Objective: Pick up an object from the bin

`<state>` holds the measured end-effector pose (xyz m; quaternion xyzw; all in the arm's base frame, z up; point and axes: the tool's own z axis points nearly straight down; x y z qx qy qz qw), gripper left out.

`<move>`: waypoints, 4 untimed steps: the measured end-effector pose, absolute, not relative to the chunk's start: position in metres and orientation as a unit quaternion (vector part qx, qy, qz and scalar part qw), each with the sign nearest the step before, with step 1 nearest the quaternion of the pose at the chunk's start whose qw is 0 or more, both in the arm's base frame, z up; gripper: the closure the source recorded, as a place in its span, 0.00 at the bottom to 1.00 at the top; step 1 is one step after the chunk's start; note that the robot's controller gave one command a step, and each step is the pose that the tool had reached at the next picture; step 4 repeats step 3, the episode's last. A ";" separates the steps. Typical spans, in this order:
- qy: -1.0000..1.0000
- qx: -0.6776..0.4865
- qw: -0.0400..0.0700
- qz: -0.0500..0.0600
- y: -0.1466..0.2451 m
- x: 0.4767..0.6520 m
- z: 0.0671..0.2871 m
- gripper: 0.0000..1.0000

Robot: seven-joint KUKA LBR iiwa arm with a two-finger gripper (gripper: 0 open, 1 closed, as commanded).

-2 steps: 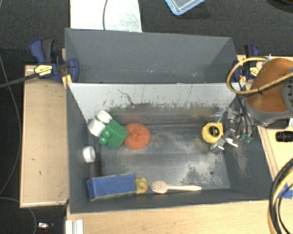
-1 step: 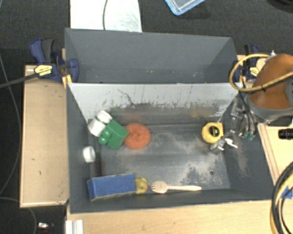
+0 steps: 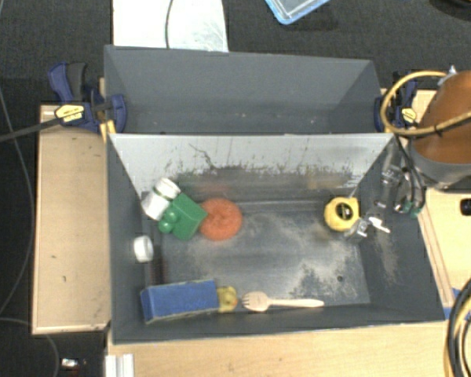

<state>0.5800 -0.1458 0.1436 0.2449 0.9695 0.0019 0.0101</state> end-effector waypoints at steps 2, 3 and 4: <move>0.970 0.241 0.015 0.002 -0.146 0.582 0.192 1.00; 0.971 0.240 0.015 0.002 -0.147 0.582 0.232 1.00; 0.971 0.240 0.015 0.002 -0.147 0.582 0.232 1.00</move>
Offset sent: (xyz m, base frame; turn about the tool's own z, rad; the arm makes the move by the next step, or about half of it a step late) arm 0.0021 -0.0006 0.0564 -0.0026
